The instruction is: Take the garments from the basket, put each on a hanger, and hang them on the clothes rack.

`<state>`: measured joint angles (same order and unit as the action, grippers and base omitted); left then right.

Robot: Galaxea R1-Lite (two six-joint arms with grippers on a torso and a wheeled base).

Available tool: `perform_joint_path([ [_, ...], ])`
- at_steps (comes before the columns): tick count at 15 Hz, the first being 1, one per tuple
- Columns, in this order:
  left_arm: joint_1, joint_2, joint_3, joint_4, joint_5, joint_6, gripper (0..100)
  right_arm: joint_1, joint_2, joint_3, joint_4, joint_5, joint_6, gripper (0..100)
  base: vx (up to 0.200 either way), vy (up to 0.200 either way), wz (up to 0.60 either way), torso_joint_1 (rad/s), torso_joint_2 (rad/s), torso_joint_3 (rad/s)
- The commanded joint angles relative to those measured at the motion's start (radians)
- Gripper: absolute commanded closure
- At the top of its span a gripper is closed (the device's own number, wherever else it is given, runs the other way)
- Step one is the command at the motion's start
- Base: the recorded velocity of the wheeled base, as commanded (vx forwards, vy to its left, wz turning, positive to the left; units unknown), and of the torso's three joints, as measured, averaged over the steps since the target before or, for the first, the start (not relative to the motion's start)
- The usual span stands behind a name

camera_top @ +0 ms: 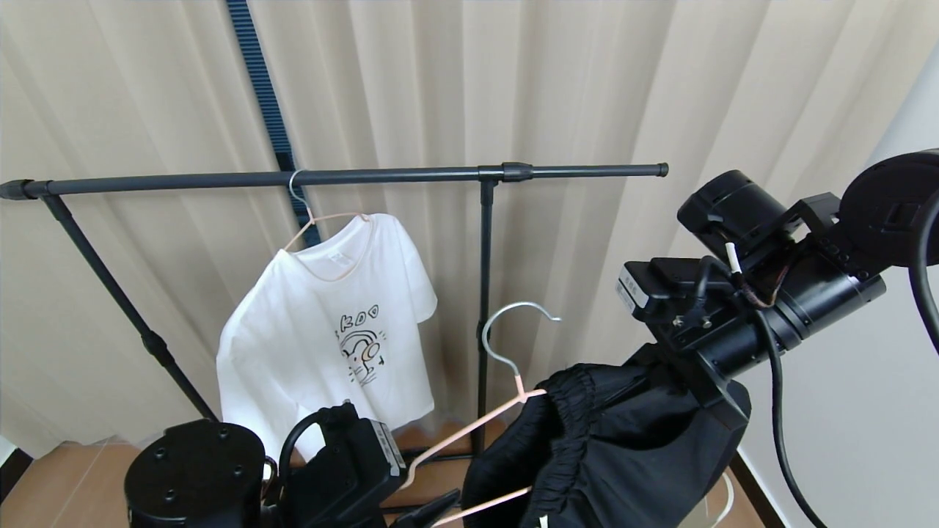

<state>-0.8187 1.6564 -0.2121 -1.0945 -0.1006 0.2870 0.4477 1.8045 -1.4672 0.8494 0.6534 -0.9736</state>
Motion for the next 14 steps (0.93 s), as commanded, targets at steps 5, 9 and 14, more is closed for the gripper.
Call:
perform_joint_path([
  [5,0.069,-0.147,0.036,0.002,-0.004,-0.049,0,-0.017,-0.066,0.033,-0.003,-0.005,0.003,100,0.000,0.000,0.00,0.000,0.00,0.000],
  [9,0.253,-0.241,0.025,0.036,-0.056,-0.313,0,-0.053,-0.096,0.025,-0.113,-0.097,0.079,100,0.000,0.000,0.00,0.000,0.00,0.000],
  [14,0.270,-0.106,-0.105,0.268,-0.053,-0.635,0,-0.018,-0.178,0.034,-0.243,-0.301,0.227,100,0.000,0.000,0.00,0.000,0.00,0.000],
])
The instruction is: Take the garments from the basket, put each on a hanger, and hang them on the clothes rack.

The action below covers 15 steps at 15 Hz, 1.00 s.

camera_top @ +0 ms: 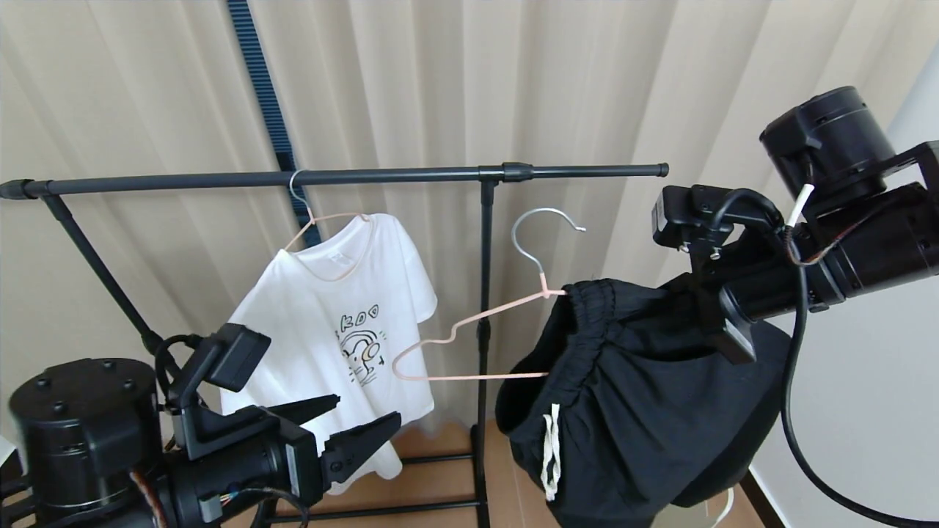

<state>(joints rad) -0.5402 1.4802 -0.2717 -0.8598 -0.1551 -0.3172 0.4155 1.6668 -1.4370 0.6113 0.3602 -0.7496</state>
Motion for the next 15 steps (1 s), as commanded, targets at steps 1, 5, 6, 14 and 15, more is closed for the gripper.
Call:
perform_joint_path([
  [1,-0.026,0.107,-0.072,0.058,0.008,-0.062,0,0.019,-0.055,0.004,-0.005,-0.014,0.003,100,0.000,0.000,0.00,0.000,0.00,0.000],
  [5,-0.126,0.307,-0.199,0.077,0.051,-0.129,0,0.051,-0.105,0.006,-0.008,-0.029,0.062,100,0.000,0.000,0.00,0.000,0.00,0.000],
  [6,-0.138,0.348,-0.236,0.079,0.075,-0.140,0,0.054,-0.110,0.006,-0.008,-0.029,0.078,100,0.000,0.000,0.00,0.000,0.00,0.000],
  [14,-0.170,0.419,-0.330,0.077,0.092,-0.143,0,0.112,-0.180,0.017,-0.005,-0.032,0.156,100,0.000,0.000,0.00,0.000,0.00,0.000],
  [15,-0.170,0.419,-0.330,0.077,0.092,-0.143,0,0.112,-0.180,0.017,-0.005,-0.032,0.156,100,0.000,0.000,0.00,0.000,0.00,0.000],
])
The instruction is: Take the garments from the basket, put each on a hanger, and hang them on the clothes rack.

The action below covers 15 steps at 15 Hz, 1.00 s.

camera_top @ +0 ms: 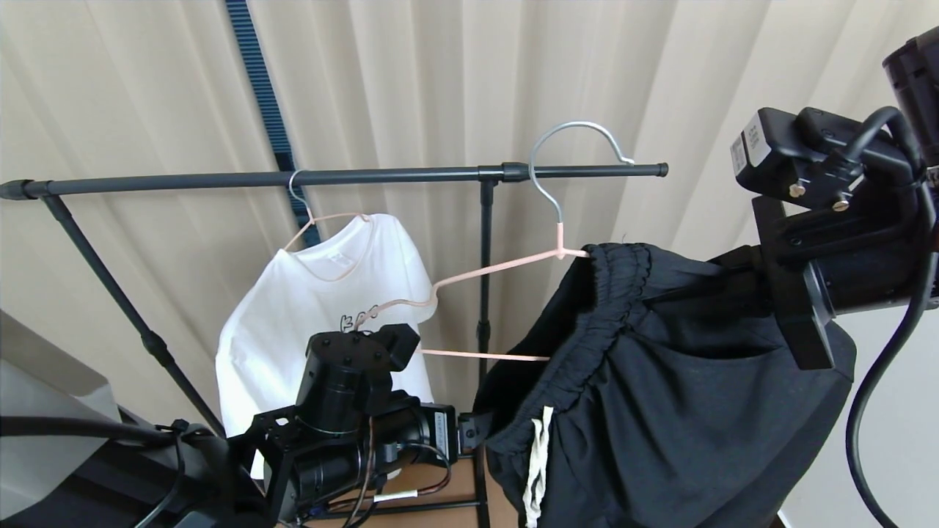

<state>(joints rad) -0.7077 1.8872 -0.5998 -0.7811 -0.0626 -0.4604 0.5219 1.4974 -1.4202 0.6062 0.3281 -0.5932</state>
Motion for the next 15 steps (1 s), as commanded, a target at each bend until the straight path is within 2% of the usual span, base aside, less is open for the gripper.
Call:
perform_joint_path([
  [1,-0.015,0.026,-0.005,-0.001,0.006,-0.001,0,0.007,-0.017,0.003,0.001,-0.001,0.000,100,0.000,0.000,0.00,0.000,0.00,0.000],
  [2,-0.024,0.029,-0.005,-0.001,0.030,0.000,100,0.006,-0.022,0.021,-0.005,-0.001,0.000,100,0.000,0.000,0.00,0.000,0.00,0.000],
  [6,-0.053,-0.013,0.031,-0.001,0.070,0.014,100,-0.040,-0.045,0.115,-0.026,0.000,0.001,100,0.000,0.000,0.00,0.000,0.00,0.000],
  [10,-0.050,-0.080,0.069,-0.003,0.124,0.069,100,-0.126,-0.100,0.348,-0.223,0.009,0.006,100,0.000,0.000,0.00,0.000,0.00,0.000],
  [12,-0.046,-0.091,0.078,-0.003,0.129,0.089,100,-0.143,-0.134,0.480,-0.356,0.011,0.055,100,0.000,0.000,0.00,0.000,0.00,0.000],
  [14,-0.047,-0.088,0.074,-0.003,0.144,0.111,100,-0.143,-0.154,0.570,-0.464,0.020,0.130,100,0.000,0.000,0.00,0.000,0.00,0.000],
  [15,-0.050,-0.085,0.072,-0.003,0.144,0.111,100,-0.143,-0.154,0.583,-0.482,0.020,0.139,100,0.000,0.000,0.00,0.000,0.00,0.000],
])
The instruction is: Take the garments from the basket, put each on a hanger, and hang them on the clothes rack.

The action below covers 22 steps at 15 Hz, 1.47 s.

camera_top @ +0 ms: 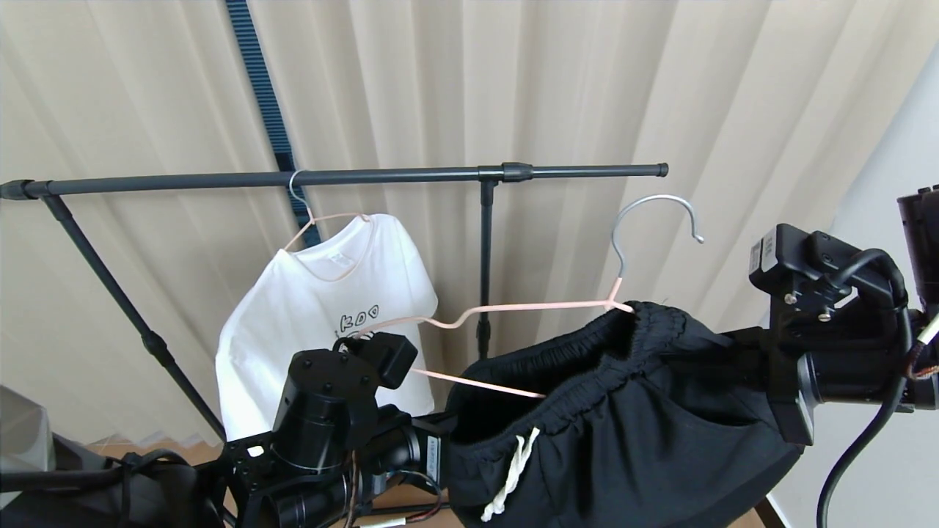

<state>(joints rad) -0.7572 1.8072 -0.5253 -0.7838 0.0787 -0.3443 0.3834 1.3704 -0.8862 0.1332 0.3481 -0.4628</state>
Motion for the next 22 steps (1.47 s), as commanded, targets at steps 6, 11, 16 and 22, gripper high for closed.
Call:
perform_joint_path([
  [6,-0.062,0.052,0.005,-0.005,0.001,0.151,100,-0.001,-0.047,0.044,-0.035,-0.001,0.058,100,0.000,0.000,0.00,0.000,0.00,0.000],
  [11,-0.060,0.053,0.076,-0.114,0.003,0.223,100,-0.003,-0.048,0.042,-0.035,0.000,0.079,100,0.000,0.000,0.00,0.000,0.00,0.000],
  [16,-0.010,0.049,0.128,-0.245,0.027,0.223,100,-0.003,-0.047,0.049,-0.035,0.000,0.079,100,0.000,0.000,0.00,0.000,0.00,0.000],
  [22,0.090,0.006,0.146,-0.305,0.047,0.220,100,-0.005,-0.048,0.055,-0.033,-0.003,0.078,100,0.000,0.000,0.00,0.000,0.00,0.000],
])
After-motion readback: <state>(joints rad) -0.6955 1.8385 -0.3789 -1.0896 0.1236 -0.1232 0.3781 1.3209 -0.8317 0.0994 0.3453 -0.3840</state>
